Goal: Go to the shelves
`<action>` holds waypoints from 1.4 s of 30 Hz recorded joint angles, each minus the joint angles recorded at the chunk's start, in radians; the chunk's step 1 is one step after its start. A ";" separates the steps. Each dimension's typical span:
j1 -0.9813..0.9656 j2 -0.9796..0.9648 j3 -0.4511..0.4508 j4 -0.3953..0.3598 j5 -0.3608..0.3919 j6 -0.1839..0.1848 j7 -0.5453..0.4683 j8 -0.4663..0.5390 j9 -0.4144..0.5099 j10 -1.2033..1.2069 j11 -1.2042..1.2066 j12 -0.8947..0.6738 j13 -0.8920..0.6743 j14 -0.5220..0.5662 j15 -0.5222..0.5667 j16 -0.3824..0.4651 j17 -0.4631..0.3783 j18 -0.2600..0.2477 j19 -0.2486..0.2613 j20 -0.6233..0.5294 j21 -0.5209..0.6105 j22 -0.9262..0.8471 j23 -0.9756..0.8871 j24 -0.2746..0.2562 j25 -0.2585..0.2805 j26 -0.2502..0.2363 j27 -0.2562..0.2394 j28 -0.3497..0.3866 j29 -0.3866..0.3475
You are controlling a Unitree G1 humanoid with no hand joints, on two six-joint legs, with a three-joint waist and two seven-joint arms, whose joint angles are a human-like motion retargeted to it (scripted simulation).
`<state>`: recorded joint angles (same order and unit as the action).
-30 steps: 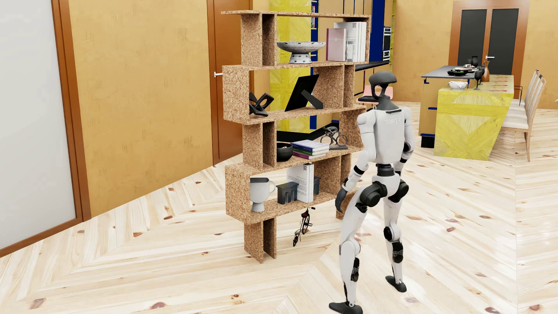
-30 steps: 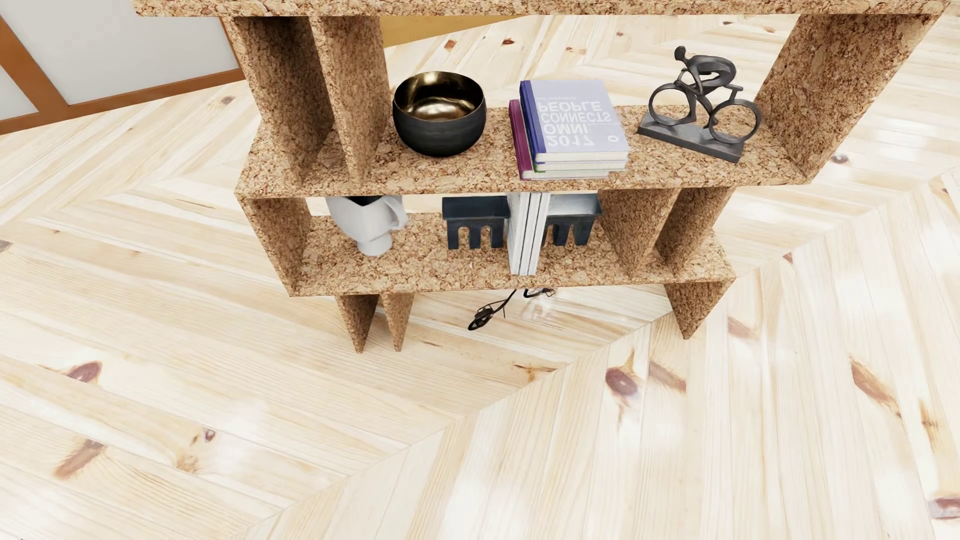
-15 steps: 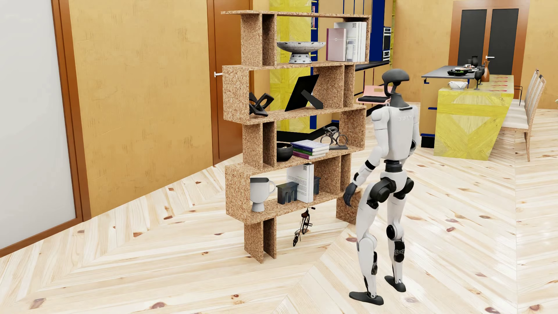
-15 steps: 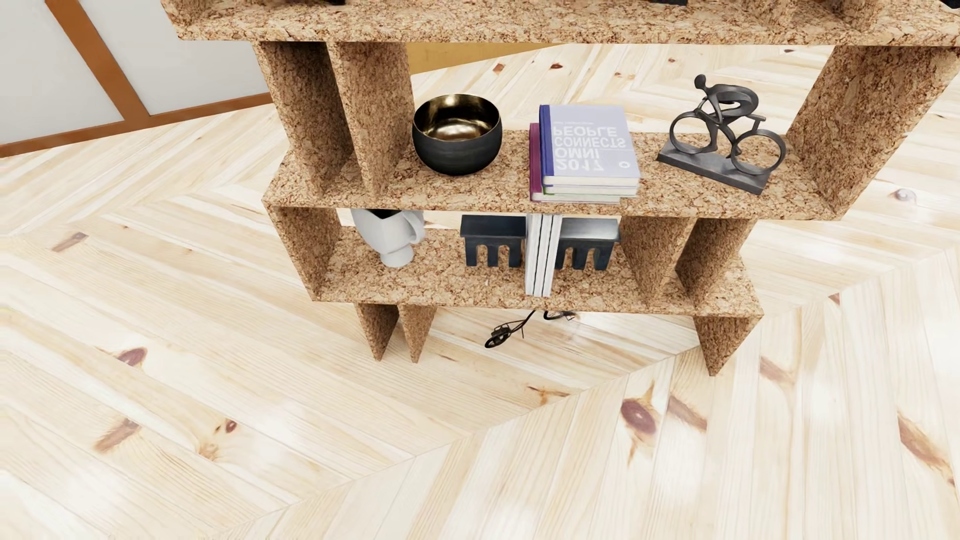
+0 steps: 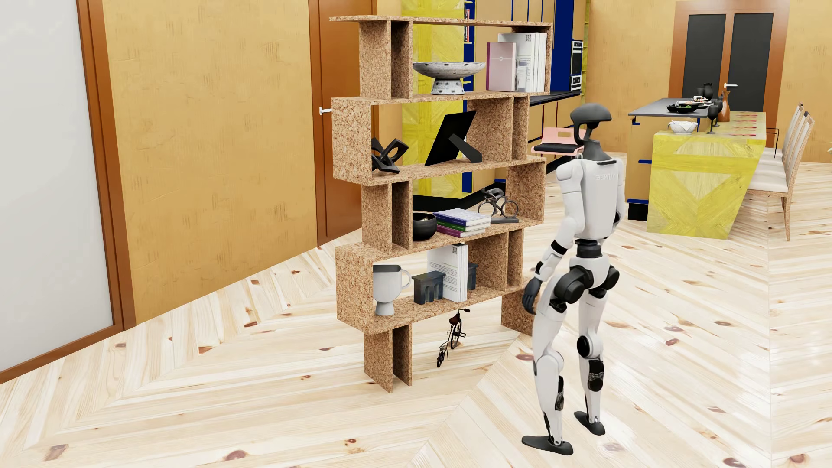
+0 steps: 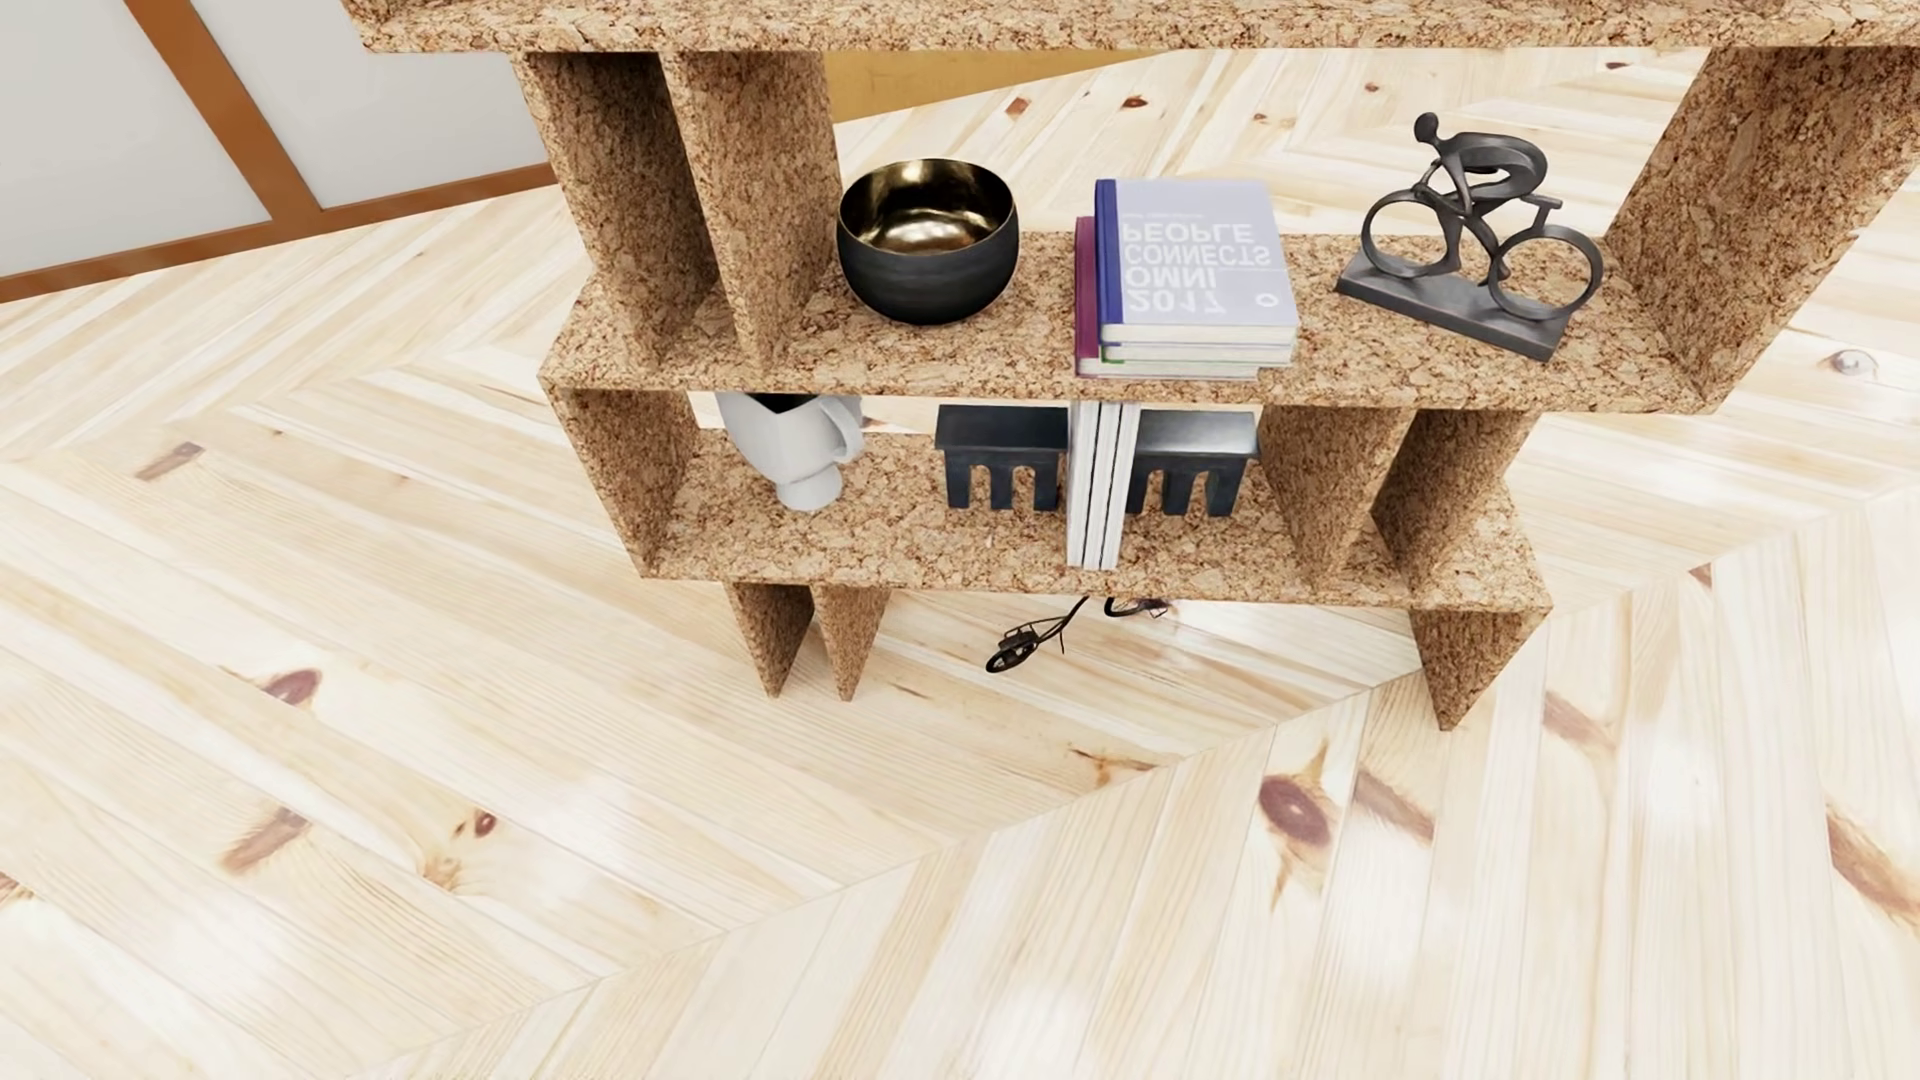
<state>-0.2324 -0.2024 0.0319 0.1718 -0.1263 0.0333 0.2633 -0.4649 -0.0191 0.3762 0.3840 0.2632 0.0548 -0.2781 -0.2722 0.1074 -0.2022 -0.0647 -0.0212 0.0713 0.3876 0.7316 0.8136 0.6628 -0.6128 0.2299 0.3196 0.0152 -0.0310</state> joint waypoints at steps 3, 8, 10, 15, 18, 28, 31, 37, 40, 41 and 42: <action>-0.016 -0.013 0.002 0.008 0.004 0.003 -0.003 0.002 0.003 0.013 0.011 0.003 -0.010 -0.014 -0.005 -0.002 -0.006 0.007 -0.007 -0.004 0.007 -0.003 0.003 -0.001 0.000 -0.005 0.000 0.000 -0.003; -0.046 -0.051 0.005 0.020 0.003 0.005 -0.004 0.016 0.010 0.056 0.069 0.003 -0.029 -0.035 -0.036 -0.004 -0.012 0.015 -0.021 -0.008 0.030 -0.031 0.027 -0.005 0.005 -0.017 0.007 0.009 0.009; -0.053 -0.058 0.006 0.028 0.006 0.005 0.000 0.019 0.012 0.067 0.078 -0.011 -0.026 -0.034 -0.039 -0.009 -0.012 0.013 -0.025 -0.013 0.038 -0.026 0.022 -0.004 0.005 -0.009 0.011 0.017 0.012; -0.131 -0.070 0.007 0.069 0.027 0.011 -0.041 0.031 0.021 0.235 0.110 -0.014 -0.021 -0.033 -0.057 0.001 0.006 -0.016 -0.028 -0.004 0.049 -0.042 0.019 -0.014 0.012 -0.010 0.013 0.026 0.006; -0.129 -0.068 0.011 0.077 0.030 0.016 -0.037 0.051 0.023 0.259 0.116 -0.004 -0.025 -0.025 -0.057 -0.009 0.009 -0.022 -0.021 0.000 0.061 -0.044 0.033 -0.019 0.017 -0.007 0.020 0.022 0.012; 0.001 -0.004 0.007 -0.012 -0.022 0.000 0.003 0.021 0.012 0.033 0.037 -0.024 0.017 -0.033 -0.016 -0.025 -0.001 0.018 0.021 -0.010 0.066 -0.038 0.033 -0.014 0.034 -0.016 0.026 0.028 0.019; 0.005 0.006 0.010 -0.036 -0.043 -0.007 -0.006 0.005 0.010 0.017 0.024 -0.023 0.012 -0.029 -0.007 -0.028 -0.001 0.025 0.033 -0.003 0.072 -0.041 0.030 -0.017 0.033 -0.012 0.027 0.028 0.016; -0.001 0.016 0.014 -0.065 -0.073 -0.015 -0.016 -0.006 0.010 0.029 0.020 -0.015 -0.018 -0.040 -0.004 -0.032 -0.005 0.038 0.054 0.003 0.080 -0.024 0.011 -0.015 0.031 0.000 0.020 0.021 0.011; -0.046 0.010 0.019 -0.061 -0.083 -0.013 -0.030 -0.009 0.016 0.116 0.039 -0.003 -0.038 -0.059 -0.013 -0.034 -0.005 0.037 0.064 0.010 0.094 -0.037 0.011 -0.017 0.025 -0.008 0.018 0.022 0.013; -0.074 0.006 0.021 -0.059 -0.089 -0.012 -0.037 -0.011 0.019 0.166 0.048 0.000 -0.043 -0.056 -0.017 -0.036 -0.006 0.032 0.068 0.015 0.098 -0.047 0.012 -0.018 0.024 -0.012 0.018 0.026 0.010; -0.117 0.003 0.022 -0.058 -0.098 -0.012 -0.058 -0.015 0.023 0.242 0.059 0.002 -0.047 -0.037 -0.021 -0.038 -0.007 0.008 0.073 0.019 0.102 -0.057 0.014 -0.018 0.024 -0.018 0.019 0.031 0.009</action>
<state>-0.3497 -0.1993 0.0541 0.1136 -0.2244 0.0208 0.2050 -0.4803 0.0040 0.6179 0.4427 0.2649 0.0078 -0.3152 -0.2936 0.0697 -0.2095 -0.0572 0.0517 0.0906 0.4898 0.6746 0.8274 0.6448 -0.5892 0.2115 0.3389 0.0462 -0.0220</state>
